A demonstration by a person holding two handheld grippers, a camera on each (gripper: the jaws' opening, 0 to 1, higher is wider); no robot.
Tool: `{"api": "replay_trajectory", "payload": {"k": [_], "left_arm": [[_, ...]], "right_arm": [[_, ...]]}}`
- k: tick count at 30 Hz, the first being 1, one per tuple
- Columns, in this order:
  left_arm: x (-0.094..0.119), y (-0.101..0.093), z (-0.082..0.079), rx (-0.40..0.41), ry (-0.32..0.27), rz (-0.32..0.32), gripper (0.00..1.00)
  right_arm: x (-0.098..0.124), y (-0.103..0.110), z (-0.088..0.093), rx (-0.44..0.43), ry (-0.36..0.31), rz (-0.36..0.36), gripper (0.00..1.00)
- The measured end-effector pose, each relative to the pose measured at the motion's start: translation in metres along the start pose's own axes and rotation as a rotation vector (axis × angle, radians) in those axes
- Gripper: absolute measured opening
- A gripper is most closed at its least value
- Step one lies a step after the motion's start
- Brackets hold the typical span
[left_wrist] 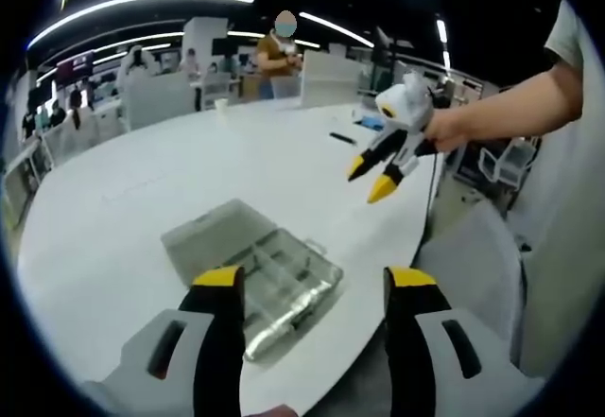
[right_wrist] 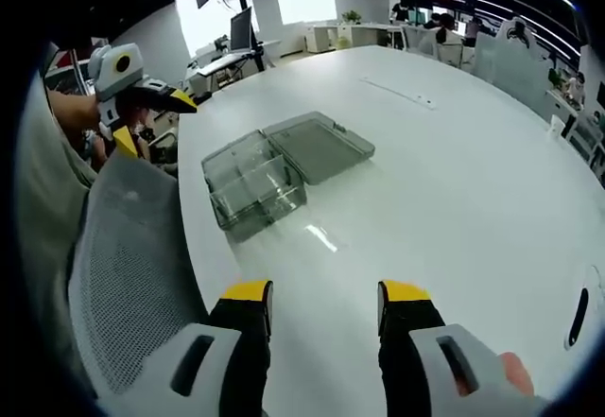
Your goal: Insert the divider into the dual guide fixture by aligning both edges with the guide slots and pushing it downward to the bottom, including one-sided entry, uneven engagement, binding, and posture correction.
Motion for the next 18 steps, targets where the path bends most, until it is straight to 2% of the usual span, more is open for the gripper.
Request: {"api": "replay_trajectory", "payload": {"k": [18], "left_arm": [[-0.002, -0.001, 0.0, 0.003, 0.004, 0.003, 0.57]], "right_arm": [[-0.025, 0.005, -0.027, 0.05, -0.008, -0.049, 0.42]]}}
Point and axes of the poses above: the point that each gripper's makers call its tool centre point, and the gripper's own axes: x roughly backward along the fingers, y roughly to its left, z roughly out of its underside, the point moved 5 cm from there along x, roughly backward along the fingers, and after that the axes turned 8 degrees about y, right-handed, at the moved point
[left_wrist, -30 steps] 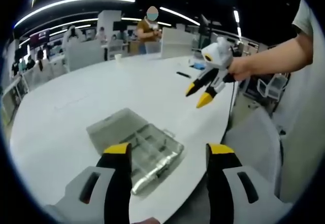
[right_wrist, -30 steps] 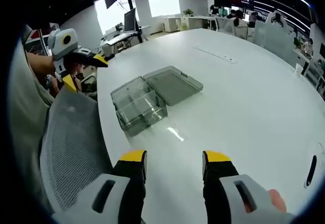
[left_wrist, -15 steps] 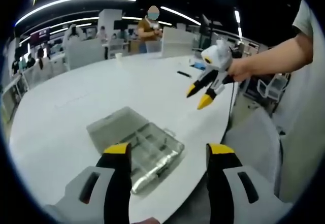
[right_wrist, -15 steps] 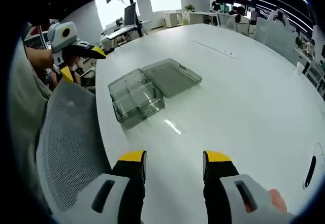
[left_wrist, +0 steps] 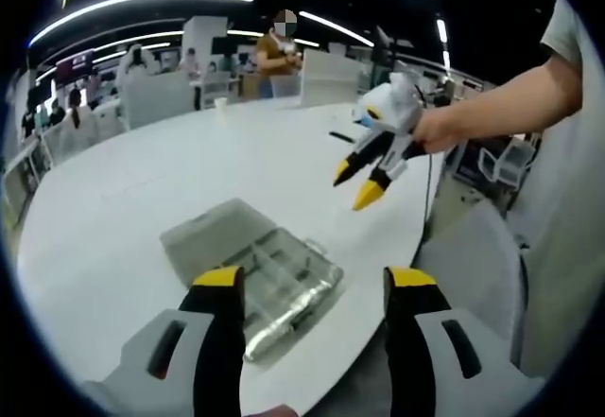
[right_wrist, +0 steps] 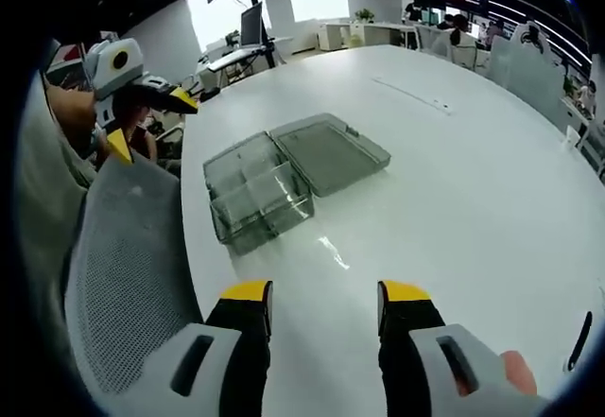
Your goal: Insert the divider into the dual guide fixture by aligning both edges with the guide slots and pushing it downward to the bottom, including one-sided entry, uneven engagement, binding, and posture correction.
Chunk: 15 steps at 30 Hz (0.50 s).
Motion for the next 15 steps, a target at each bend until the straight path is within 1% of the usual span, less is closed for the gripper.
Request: {"api": "replay_trajectory", "payload": {"k": [9, 12, 13, 15], "left_arm": [[0.002, 0.002, 0.001, 0.011, 0.0, -0.009, 0.57], [0.003, 0.003, 0.001, 0.013, -0.001, -0.015, 0.57], [0.003, 0.004, 0.001, 0.015, -0.003, -0.017, 0.57], [0.003, 0.004, 0.002, 0.018, -0.002, -0.018, 0.57]], "right_arm": [[-0.022, 0.004, -0.009, 0.046, 0.037, -0.028, 0.42], [-0.026, 0.006, -0.013, 0.063, 0.038, -0.038, 0.42], [-0.028, 0.007, -0.015, 0.072, 0.035, -0.04, 0.43], [-0.032, 0.008, -0.016, 0.102, 0.052, -0.041, 0.43]]}}
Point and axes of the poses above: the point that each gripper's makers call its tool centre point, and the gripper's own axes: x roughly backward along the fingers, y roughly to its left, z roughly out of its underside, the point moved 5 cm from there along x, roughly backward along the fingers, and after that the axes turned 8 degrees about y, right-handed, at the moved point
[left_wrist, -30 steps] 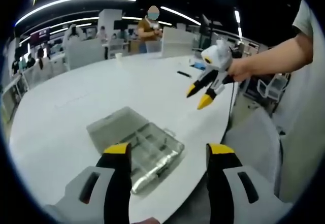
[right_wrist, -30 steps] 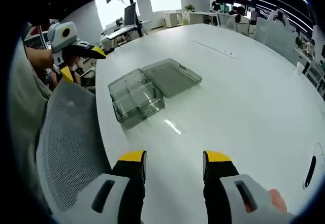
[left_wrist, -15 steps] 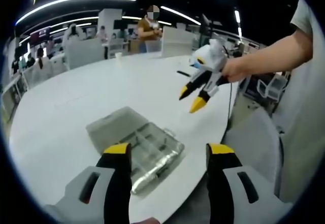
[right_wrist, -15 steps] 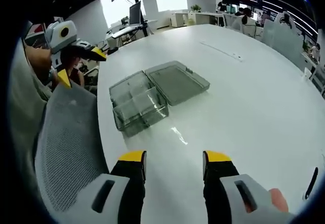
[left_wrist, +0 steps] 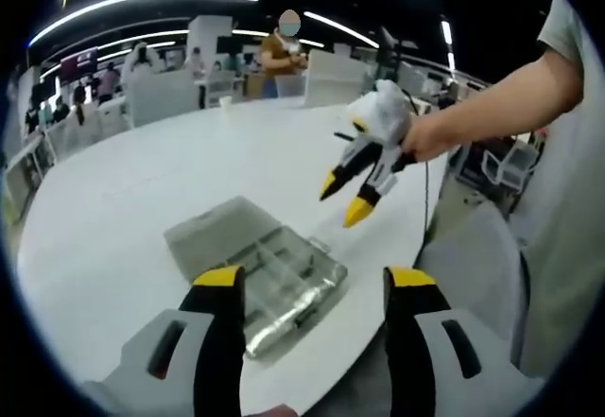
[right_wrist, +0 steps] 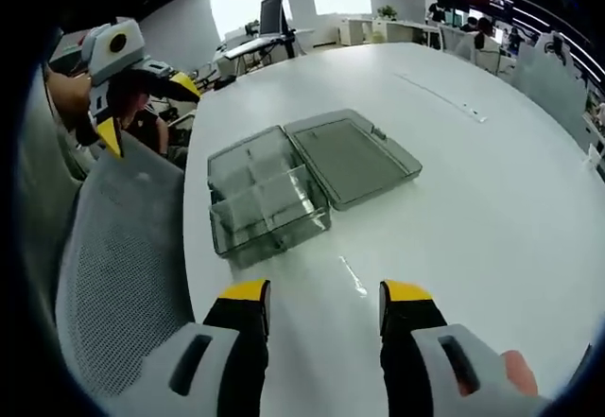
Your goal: Insert the divider into the dual guide fixture by aligning both edges with the guide slots and pushing it downward to the bottom, including one-sided entry, uneven engagement, binding, and posture correction.
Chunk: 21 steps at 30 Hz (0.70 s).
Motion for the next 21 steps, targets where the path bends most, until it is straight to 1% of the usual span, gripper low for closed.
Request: {"api": "replay_trajectory", "payload": {"k": [3, 6, 7, 16, 21], "left_arm": [[0.0, 0.0, 0.0, 0.002, -0.001, -0.001, 0.57], [-0.001, 0.0, 0.001, 0.003, -0.001, -0.003, 0.58], [-0.001, 0.0, 0.001, 0.005, -0.001, -0.004, 0.58], [0.001, 0.003, 0.003, 0.012, 0.001, -0.014, 0.58], [0.001, 0.005, 0.003, 0.017, -0.001, -0.019, 0.58]], "right_arm": [[-0.004, 0.0, -0.001, 0.022, 0.019, -0.002, 0.43], [-0.01, 0.001, 0.002, 0.096, 0.074, 0.01, 0.43], [-0.012, 0.002, 0.004, 0.108, 0.092, 0.009, 0.43], [-0.026, 0.004, -0.001, 0.207, 0.146, 0.011, 0.43], [-0.031, 0.005, -0.006, 0.251, 0.162, 0.009, 0.43]]}}
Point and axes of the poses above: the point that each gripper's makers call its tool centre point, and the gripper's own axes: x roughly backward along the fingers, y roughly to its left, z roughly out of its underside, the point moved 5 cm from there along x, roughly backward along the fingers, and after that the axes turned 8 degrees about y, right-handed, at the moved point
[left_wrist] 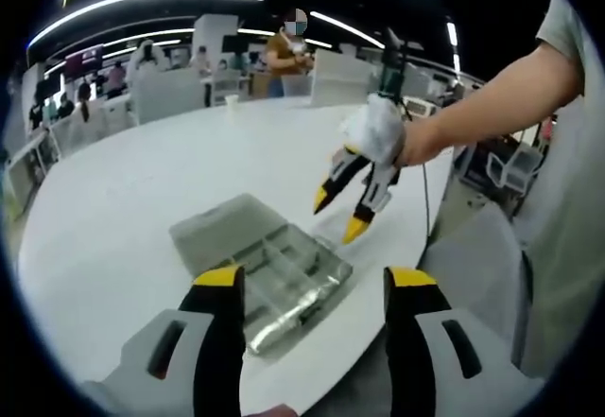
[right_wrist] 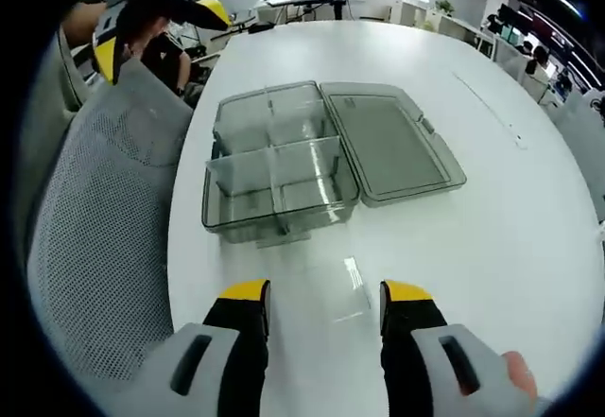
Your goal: Insert the divider into the dual guide fixture by aligning both edges with the guide slots and pushing it downward to the bottom, including one-sided entry, uneven engagement, binding, and posture correction.
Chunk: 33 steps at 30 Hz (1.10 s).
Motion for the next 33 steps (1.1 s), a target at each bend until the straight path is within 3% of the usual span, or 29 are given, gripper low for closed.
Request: {"api": "replay_trajectory", "payload": {"k": [10, 13, 30, 33], "left_arm": [[0.001, 0.002, 0.001, 0.006, -0.003, -0.009, 0.58], [0.001, 0.003, 0.002, 0.007, 0.001, -0.012, 0.58], [0.001, 0.005, 0.005, 0.021, 0.003, -0.019, 0.58], [0.001, 0.005, 0.006, 0.02, 0.007, -0.02, 0.58]], "right_arm": [[-0.012, 0.002, 0.004, 0.073, 0.067, -0.027, 0.42], [-0.014, 0.001, 0.004, 0.049, 0.056, -0.041, 0.41], [-0.025, -0.002, 0.012, 0.129, 0.127, -0.039, 0.37], [-0.024, -0.004, 0.011, 0.119, 0.11, -0.035, 0.35]]}}
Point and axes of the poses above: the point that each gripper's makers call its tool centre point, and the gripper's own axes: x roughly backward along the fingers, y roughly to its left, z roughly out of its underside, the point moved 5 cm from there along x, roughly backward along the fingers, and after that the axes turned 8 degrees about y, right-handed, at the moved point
